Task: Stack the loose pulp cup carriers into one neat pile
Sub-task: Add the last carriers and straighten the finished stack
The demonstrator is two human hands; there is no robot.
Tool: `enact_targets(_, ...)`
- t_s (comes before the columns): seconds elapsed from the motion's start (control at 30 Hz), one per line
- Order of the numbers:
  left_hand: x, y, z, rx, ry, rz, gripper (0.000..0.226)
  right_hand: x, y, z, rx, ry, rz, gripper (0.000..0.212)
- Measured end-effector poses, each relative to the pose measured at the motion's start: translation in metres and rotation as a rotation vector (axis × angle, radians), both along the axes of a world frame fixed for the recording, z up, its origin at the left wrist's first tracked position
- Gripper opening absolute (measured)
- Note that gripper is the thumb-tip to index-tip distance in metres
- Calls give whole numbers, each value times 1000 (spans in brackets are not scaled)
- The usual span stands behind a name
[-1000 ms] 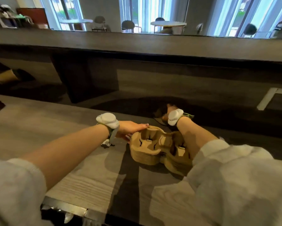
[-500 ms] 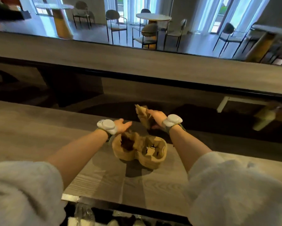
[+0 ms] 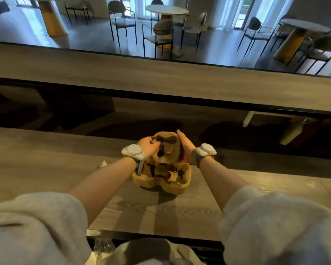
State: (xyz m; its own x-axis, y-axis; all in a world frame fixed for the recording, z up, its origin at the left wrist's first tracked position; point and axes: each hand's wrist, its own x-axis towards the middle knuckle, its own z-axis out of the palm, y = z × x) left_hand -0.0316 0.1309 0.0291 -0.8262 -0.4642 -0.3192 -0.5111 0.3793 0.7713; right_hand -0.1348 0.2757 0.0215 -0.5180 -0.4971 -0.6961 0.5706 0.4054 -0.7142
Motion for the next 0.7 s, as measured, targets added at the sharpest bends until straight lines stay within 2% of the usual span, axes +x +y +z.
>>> enact_targets(0.13,-6,-3,-2,100,-126,-87,40,10,11,12,176,278,68,68)
enact_targets(0.23,-9,-3,-4,162,-148,-154,44,4,24,-1,345,417,113,60)
enact_targets(0.3,-7,-7,-4,88,-120,-163,48,6,33,-3,395,453,154,55)
enact_targets(0.4,2,-26,-11,-241,-147,-204,49,22,43,8,486,516,245,45)
enact_targets(0.47,8,-36,-19,-357,-171,-220,53,27,48,8,534,550,223,41)
enact_targets(0.6,21,-38,-37,-341,-296,-160,62,34,53,-8,600,670,300,39)
enact_targets(0.7,31,-39,-57,-235,-388,-108,66,37,52,-15,537,733,106,34)
